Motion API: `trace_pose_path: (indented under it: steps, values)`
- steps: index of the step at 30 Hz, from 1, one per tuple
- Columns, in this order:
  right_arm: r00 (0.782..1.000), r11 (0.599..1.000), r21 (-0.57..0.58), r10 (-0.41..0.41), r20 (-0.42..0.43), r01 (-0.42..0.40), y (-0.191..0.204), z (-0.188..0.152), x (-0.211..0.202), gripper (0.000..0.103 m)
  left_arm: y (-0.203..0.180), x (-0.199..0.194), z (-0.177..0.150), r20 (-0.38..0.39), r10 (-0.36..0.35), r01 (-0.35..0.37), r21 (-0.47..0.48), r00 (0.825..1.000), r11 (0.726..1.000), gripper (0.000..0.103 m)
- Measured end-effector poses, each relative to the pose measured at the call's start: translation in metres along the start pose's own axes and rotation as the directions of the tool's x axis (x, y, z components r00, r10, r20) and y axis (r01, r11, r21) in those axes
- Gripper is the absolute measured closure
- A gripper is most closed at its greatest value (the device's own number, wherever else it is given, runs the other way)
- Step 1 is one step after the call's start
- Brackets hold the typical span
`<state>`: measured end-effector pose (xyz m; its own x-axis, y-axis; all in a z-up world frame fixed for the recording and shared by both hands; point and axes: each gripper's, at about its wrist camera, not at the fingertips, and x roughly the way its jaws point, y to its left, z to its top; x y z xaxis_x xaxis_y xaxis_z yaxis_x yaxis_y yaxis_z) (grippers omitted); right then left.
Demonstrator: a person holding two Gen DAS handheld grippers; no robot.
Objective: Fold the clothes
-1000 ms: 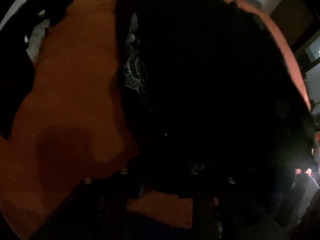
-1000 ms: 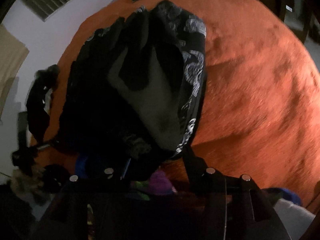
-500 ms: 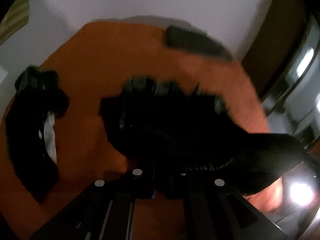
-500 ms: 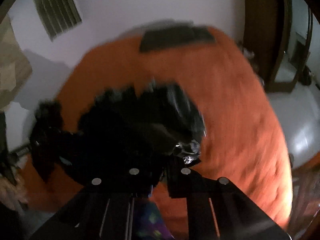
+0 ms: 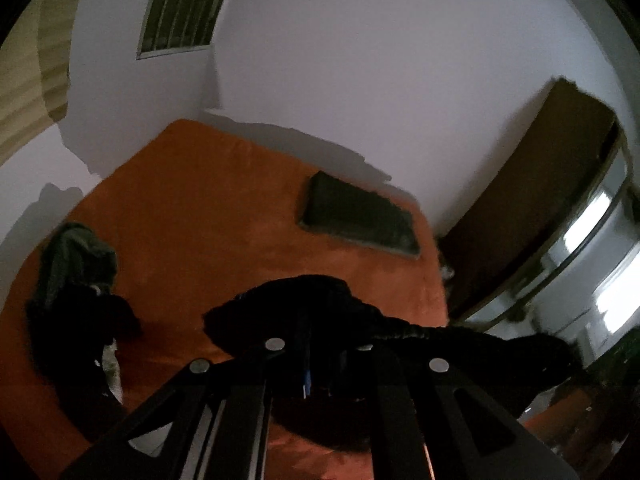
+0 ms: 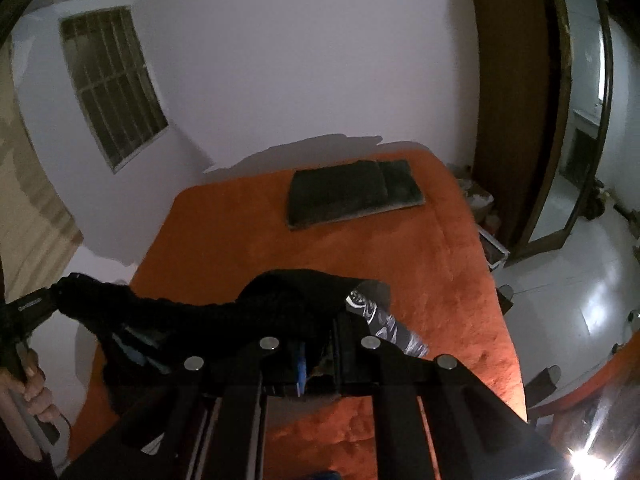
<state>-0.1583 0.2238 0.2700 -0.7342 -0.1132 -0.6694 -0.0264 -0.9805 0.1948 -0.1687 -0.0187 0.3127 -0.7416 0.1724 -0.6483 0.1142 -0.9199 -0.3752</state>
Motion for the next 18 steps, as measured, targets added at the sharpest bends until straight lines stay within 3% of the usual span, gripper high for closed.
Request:
trace_pose_path:
  steps: [5,13,18]
  values:
    - [1.000,1.000,0.012,-0.014,-0.006,0.014,0.005,0.018,0.009,0.095,-0.002,0.012,0.012,0.010,0.066,-0.066,-0.009,0.998,0.998,0.097]
    - [0.999,0.999,0.043,0.017,-0.030,-0.016,-0.001,0.037,0.093,0.095,0.029,0.113,0.034,-0.049,0.149,-0.152,-0.053,0.988,0.987,0.097]
    - [0.995,0.991,0.101,0.089,0.037,-0.093,-0.020,0.061,0.138,0.095,0.028,0.148,0.064,-0.003,0.111,-0.111,-0.058,0.994,0.992,0.097]
